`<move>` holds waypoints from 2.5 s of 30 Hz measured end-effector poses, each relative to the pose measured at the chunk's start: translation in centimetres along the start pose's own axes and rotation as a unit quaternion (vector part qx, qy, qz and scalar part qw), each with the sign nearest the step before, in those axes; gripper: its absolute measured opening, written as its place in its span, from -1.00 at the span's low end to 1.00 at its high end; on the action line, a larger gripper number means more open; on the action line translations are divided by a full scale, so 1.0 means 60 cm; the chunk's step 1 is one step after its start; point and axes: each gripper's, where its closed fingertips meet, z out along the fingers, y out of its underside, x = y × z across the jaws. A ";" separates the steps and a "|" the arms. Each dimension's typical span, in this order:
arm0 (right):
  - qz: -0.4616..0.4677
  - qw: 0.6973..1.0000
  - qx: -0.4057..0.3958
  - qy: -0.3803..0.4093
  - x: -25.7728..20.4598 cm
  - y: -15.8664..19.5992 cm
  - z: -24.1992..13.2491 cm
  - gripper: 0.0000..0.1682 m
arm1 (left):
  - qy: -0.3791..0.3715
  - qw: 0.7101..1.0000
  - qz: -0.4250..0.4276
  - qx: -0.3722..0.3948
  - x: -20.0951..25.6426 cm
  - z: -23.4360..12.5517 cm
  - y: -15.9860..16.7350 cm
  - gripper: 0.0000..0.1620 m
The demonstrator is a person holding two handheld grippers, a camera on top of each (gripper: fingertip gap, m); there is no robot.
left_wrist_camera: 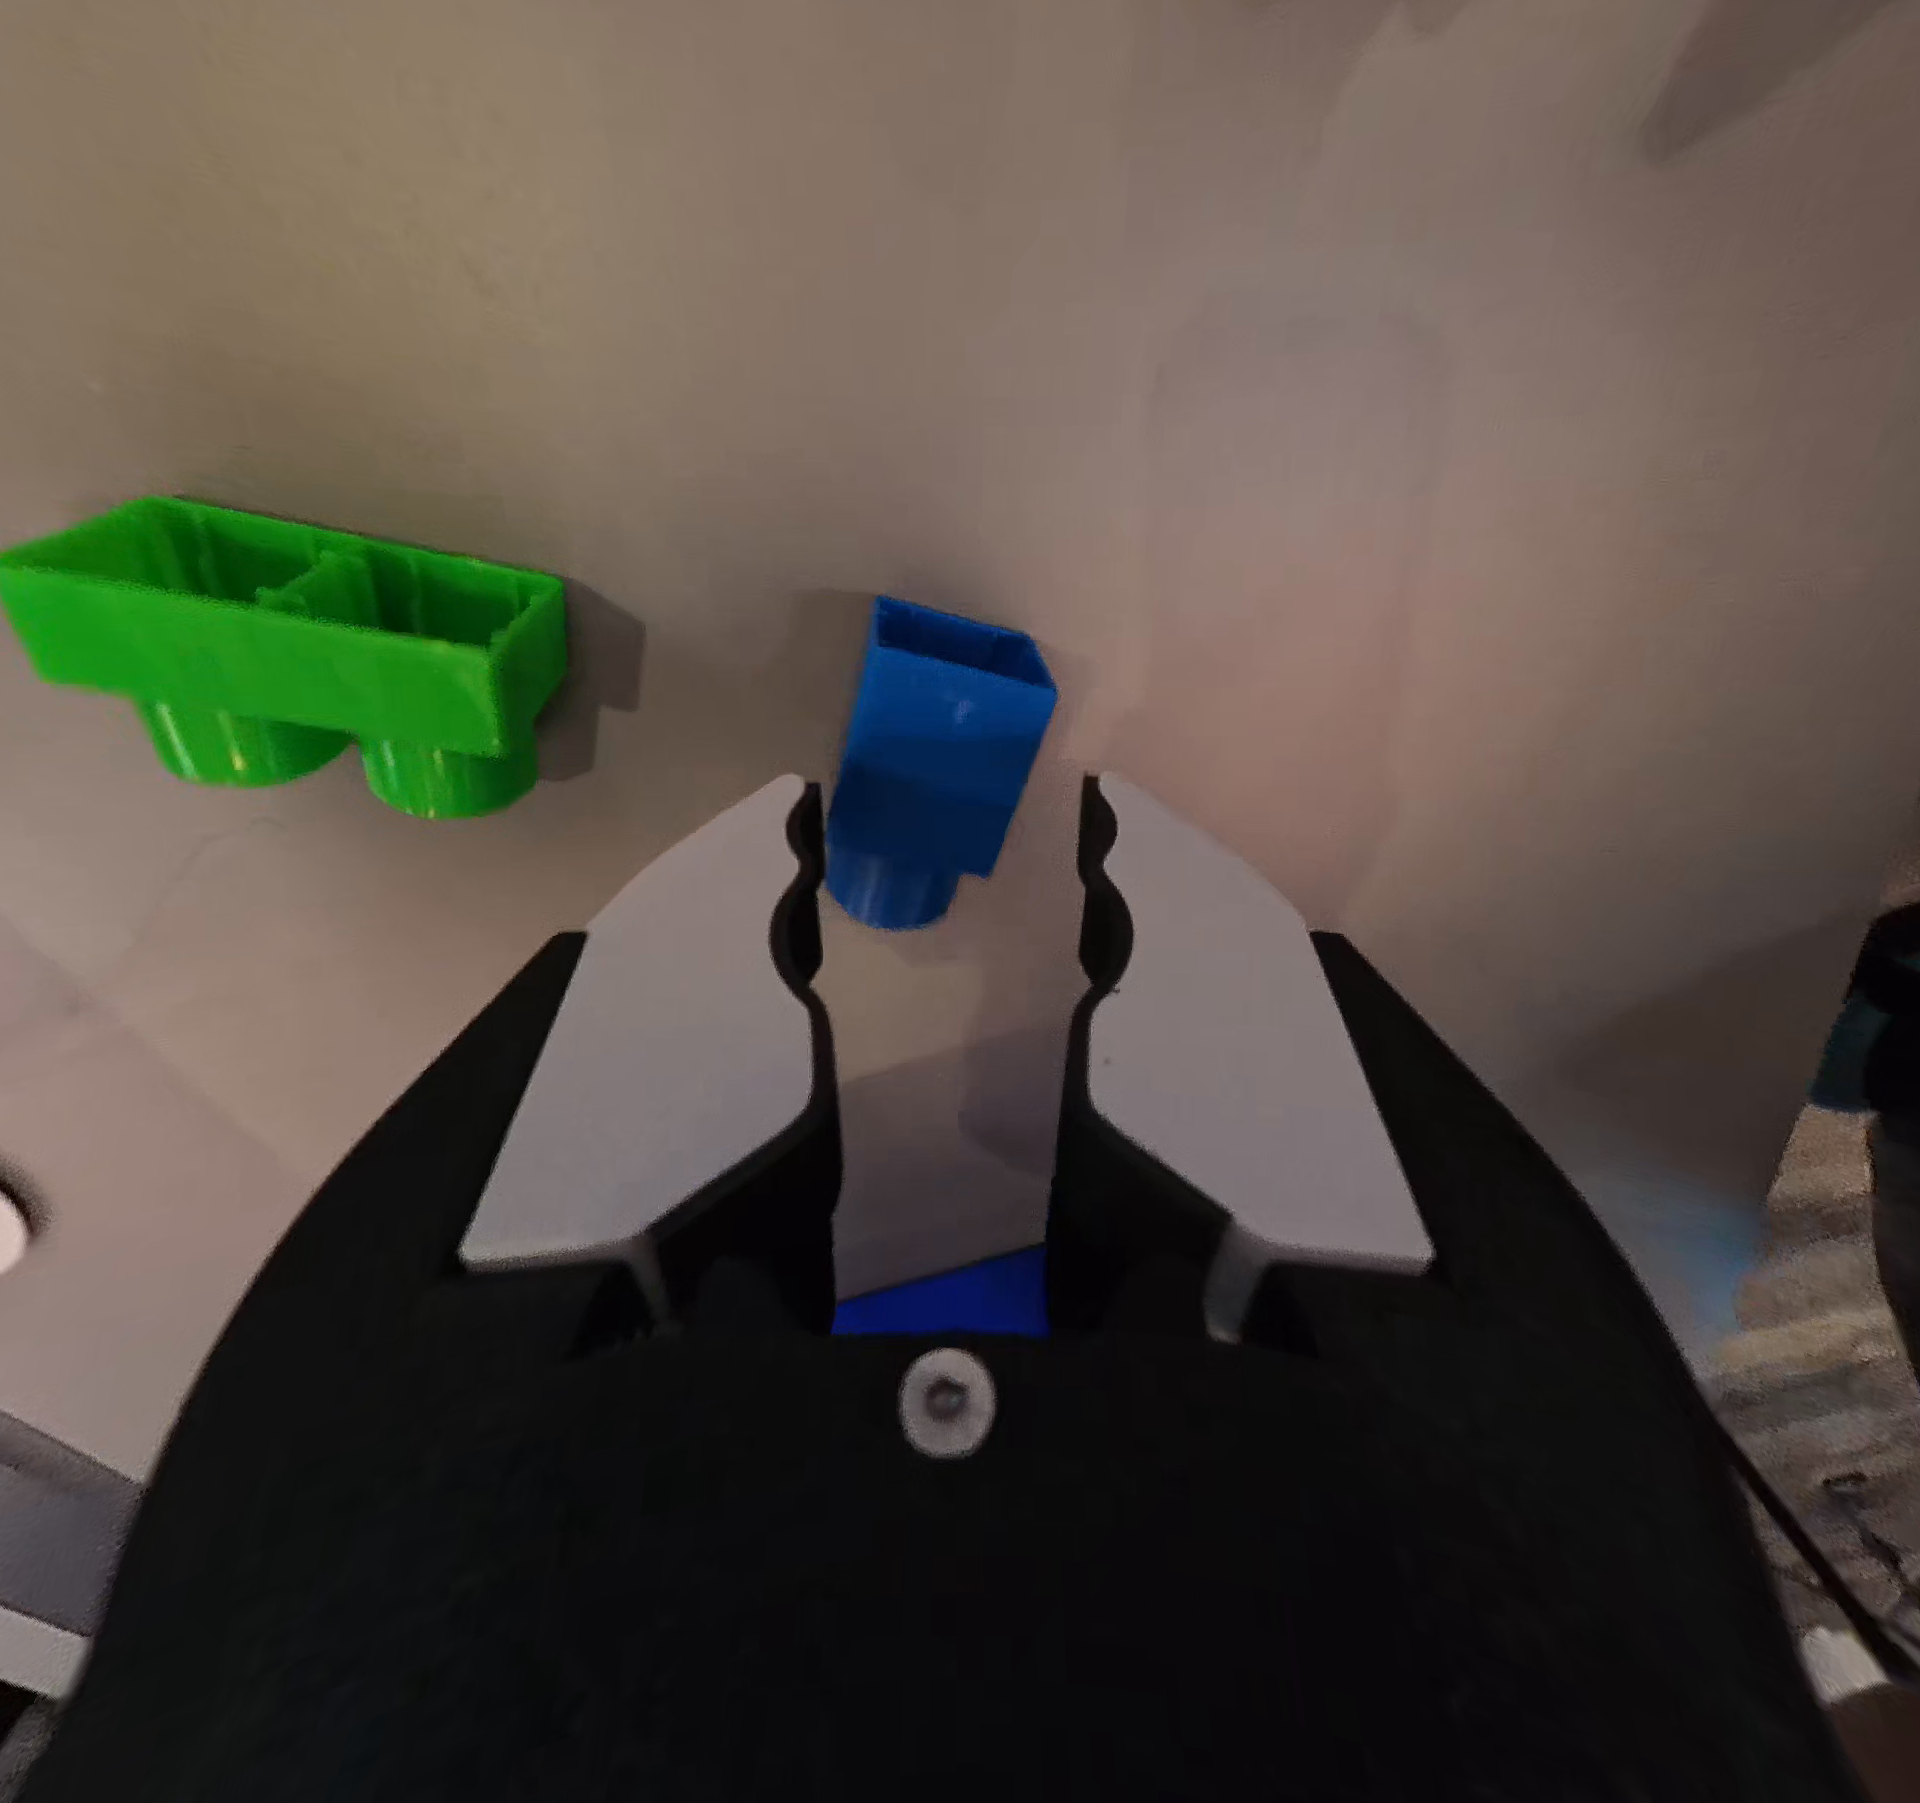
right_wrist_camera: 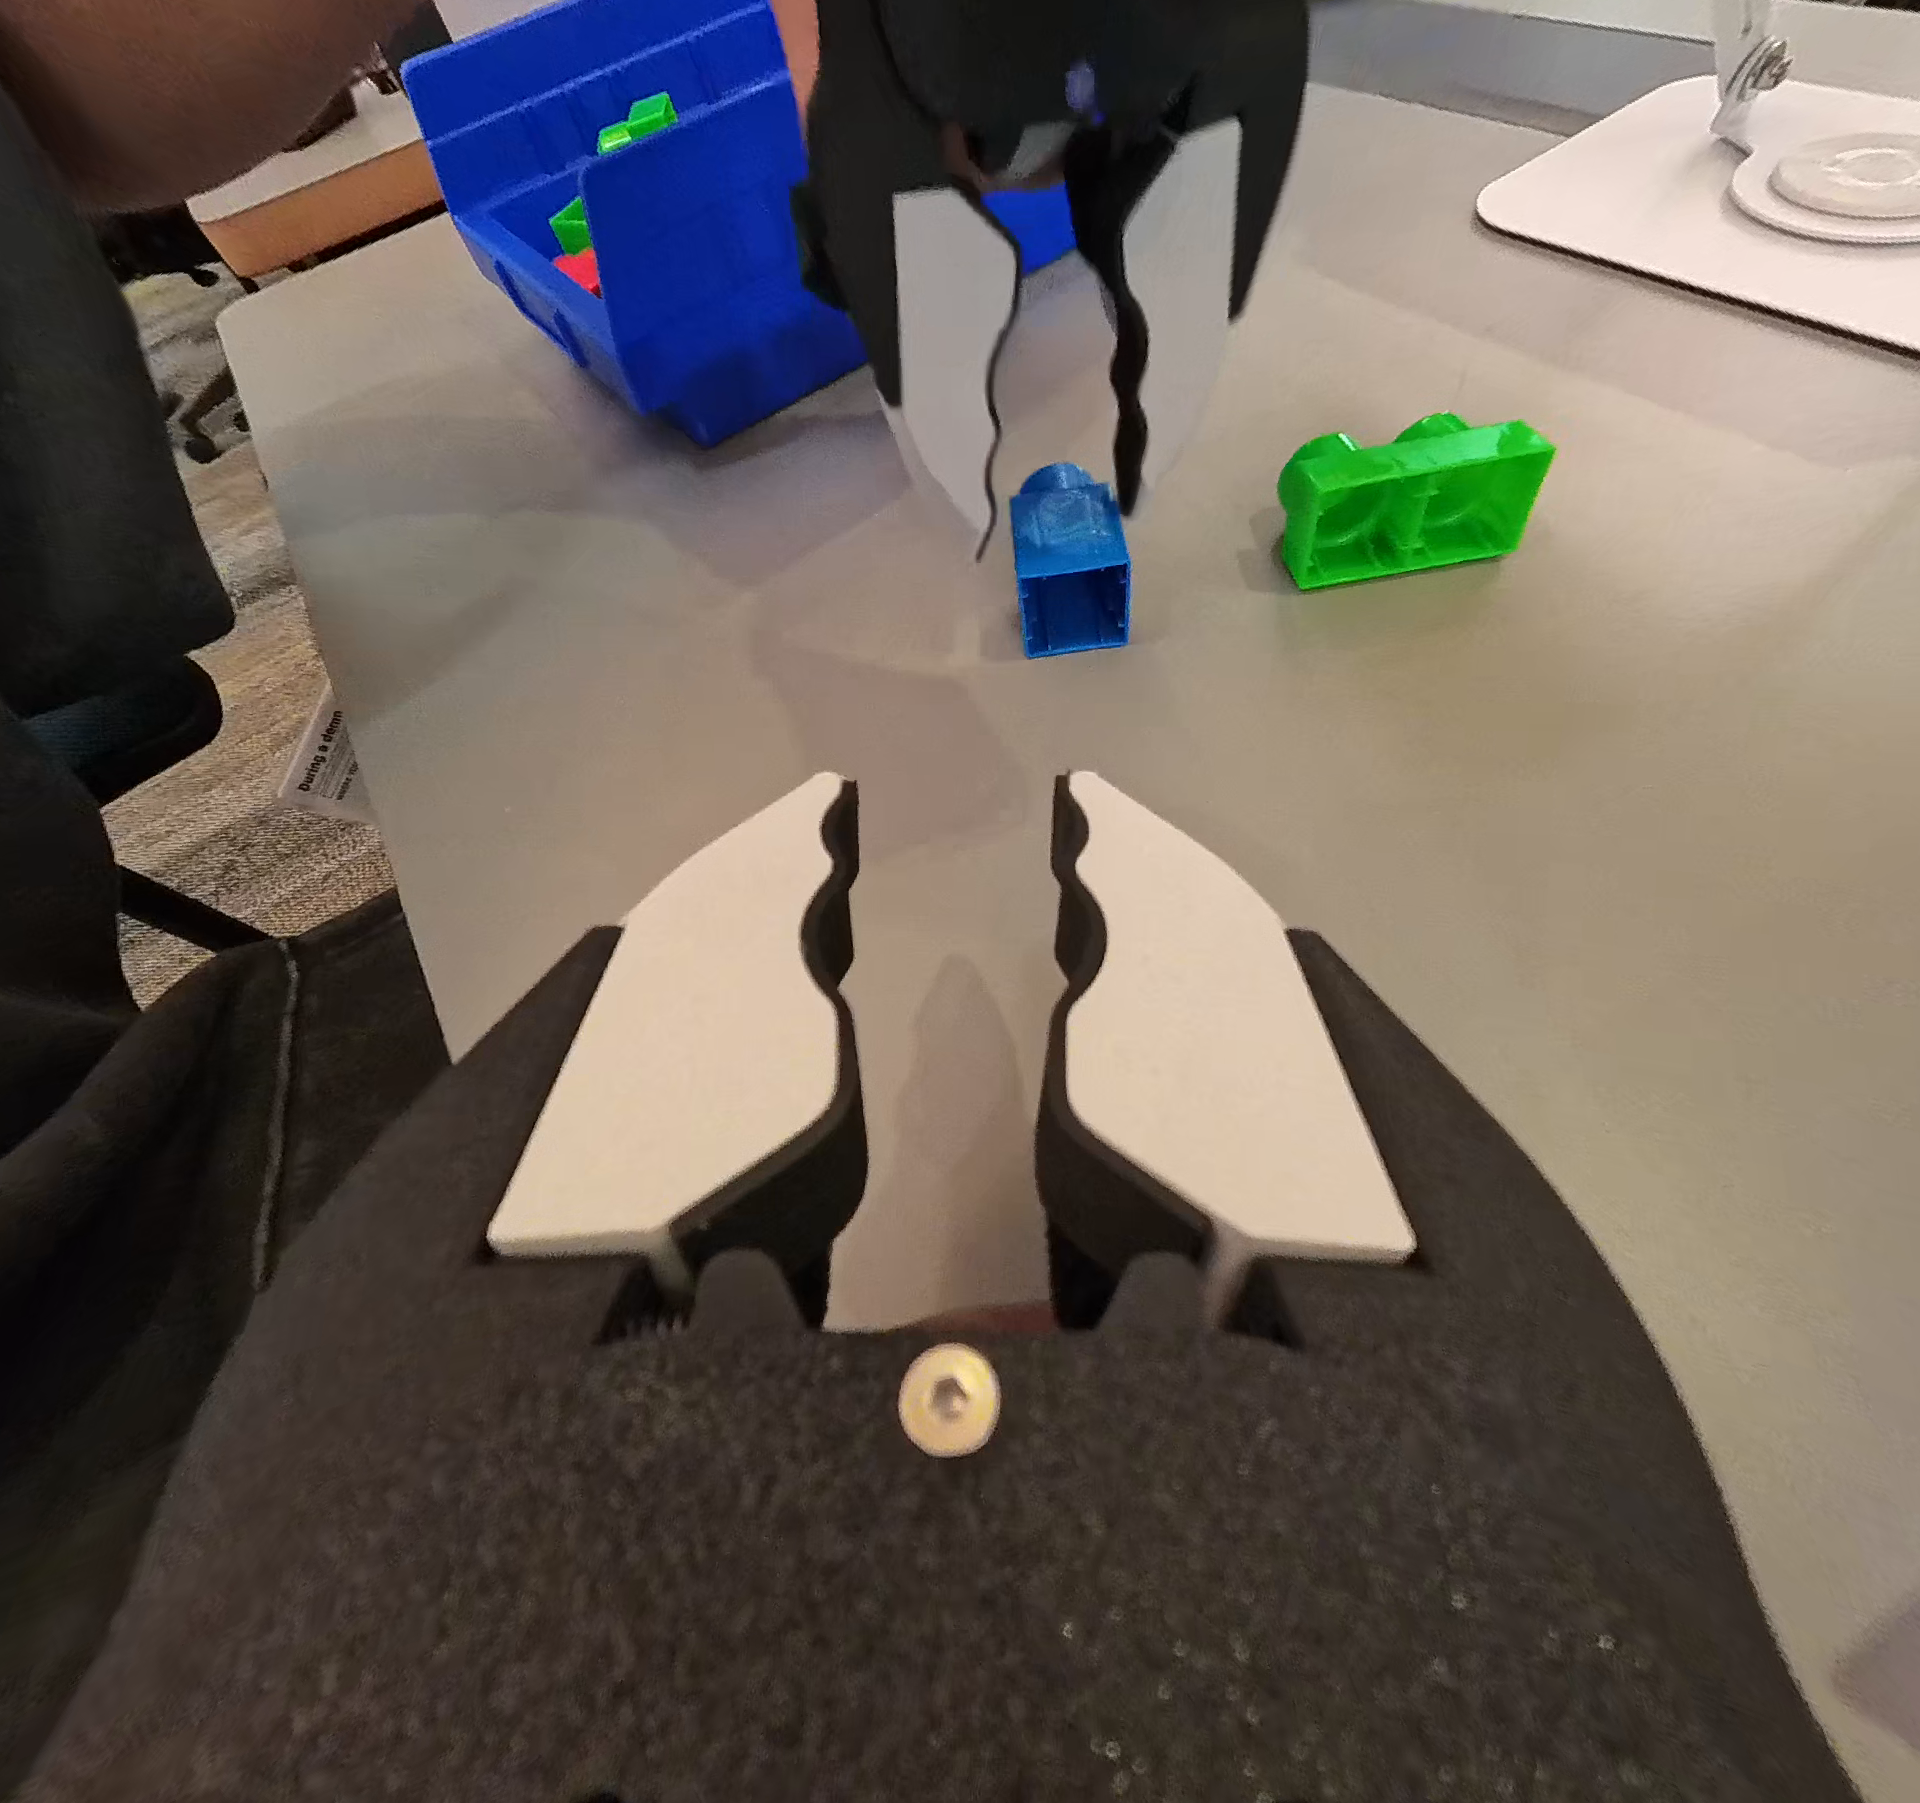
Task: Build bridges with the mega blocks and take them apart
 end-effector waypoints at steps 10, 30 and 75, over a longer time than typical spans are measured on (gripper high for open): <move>0.009 1.000 0.005 0.003 0.010 -0.003 -0.009 -0.58 | -0.226 0.842 -0.291 0.393 0.067 -0.287 0.199 -0.34; -0.056 0.998 -0.020 0.012 -0.011 -0.004 0.021 -0.59 | -0.200 0.750 -0.618 0.125 -0.019 -0.051 0.479 -0.17; -0.040 0.999 -0.016 0.031 0.007 -0.003 0.002 -0.61 | -0.209 0.805 -0.539 0.134 0.048 0.029 0.022 -0.24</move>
